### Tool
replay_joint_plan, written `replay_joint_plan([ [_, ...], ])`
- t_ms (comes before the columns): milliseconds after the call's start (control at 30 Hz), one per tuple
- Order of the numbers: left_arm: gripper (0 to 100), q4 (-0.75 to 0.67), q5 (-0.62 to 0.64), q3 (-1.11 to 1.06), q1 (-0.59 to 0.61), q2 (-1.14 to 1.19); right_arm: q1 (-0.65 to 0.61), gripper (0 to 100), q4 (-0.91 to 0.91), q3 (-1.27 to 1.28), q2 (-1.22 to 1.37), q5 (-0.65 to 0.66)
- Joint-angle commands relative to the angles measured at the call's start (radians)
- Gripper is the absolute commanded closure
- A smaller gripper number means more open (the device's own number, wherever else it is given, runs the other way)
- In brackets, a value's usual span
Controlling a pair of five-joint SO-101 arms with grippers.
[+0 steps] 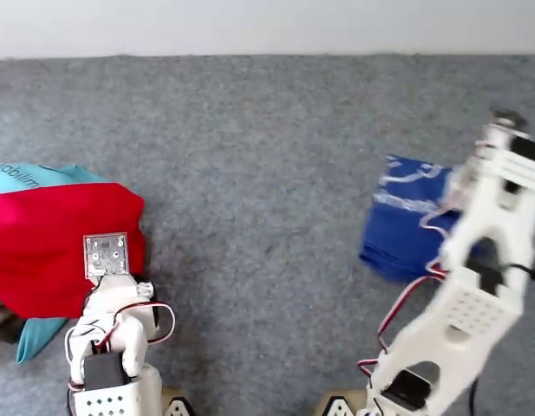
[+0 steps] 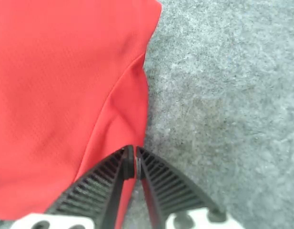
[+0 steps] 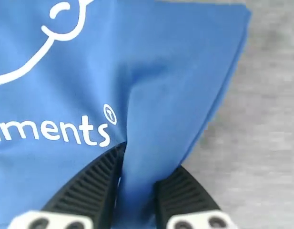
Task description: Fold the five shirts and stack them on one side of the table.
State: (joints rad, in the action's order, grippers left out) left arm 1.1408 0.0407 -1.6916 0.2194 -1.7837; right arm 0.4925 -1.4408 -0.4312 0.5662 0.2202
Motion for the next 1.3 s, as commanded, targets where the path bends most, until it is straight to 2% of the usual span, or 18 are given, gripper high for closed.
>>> replay_joint_plan([
  [0, 99, -0.012, 0.006, 0.007, 0.005, -0.003, 0.116, 99.0, 0.038, -0.043, -0.035, 0.183],
  [167, 99, -0.012, 0.006, 0.007, 0.005, -0.003, 0.197, 99.0, 0.119, -0.043, -0.036, 0.321],
  [300, 99, -0.012, 0.006, 0.007, 0.005, -0.003, 0.211, 98.0, 0.093, -0.043, -0.044, 0.365],
  [367, 99, -0.012, 0.006, 0.007, 0.005, -0.003, 0.209, 91.1, 0.019, -0.058, -0.051, 0.364],
  [433, 99, -0.012, 0.006, 0.007, 0.005, -0.003, 0.208, 80.0, -0.084, -0.107, -0.076, 0.347],
  [533, 99, -0.012, 0.006, 0.007, 0.005, -0.003, 0.208, 65.6, -0.228, -0.198, -0.125, 0.258],
  [633, 99, -0.012, 0.006, 0.007, 0.005, -0.003, 0.203, 60.8, -0.349, -0.269, -0.18, 0.23],
  [767, 99, -0.012, 0.006, 0.007, 0.005, -0.003, 0.216, 61.5, -0.355, -0.278, -0.289, 0.227],
  [833, 99, -0.012, 0.006, 0.007, 0.005, -0.003, 0.217, 66.0, -0.355, -0.258, -0.354, 0.232],
  [1067, 99, -0.012, 0.006, 0.007, 0.005, -0.003, 0.168, 98.0, -0.357, -0.068, -0.622, 0.238],
  [1267, 99, -0.012, 0.006, 0.007, 0.005, -0.003, 0.13, 97.5, -0.355, 0.155, -0.858, 0.247],
])
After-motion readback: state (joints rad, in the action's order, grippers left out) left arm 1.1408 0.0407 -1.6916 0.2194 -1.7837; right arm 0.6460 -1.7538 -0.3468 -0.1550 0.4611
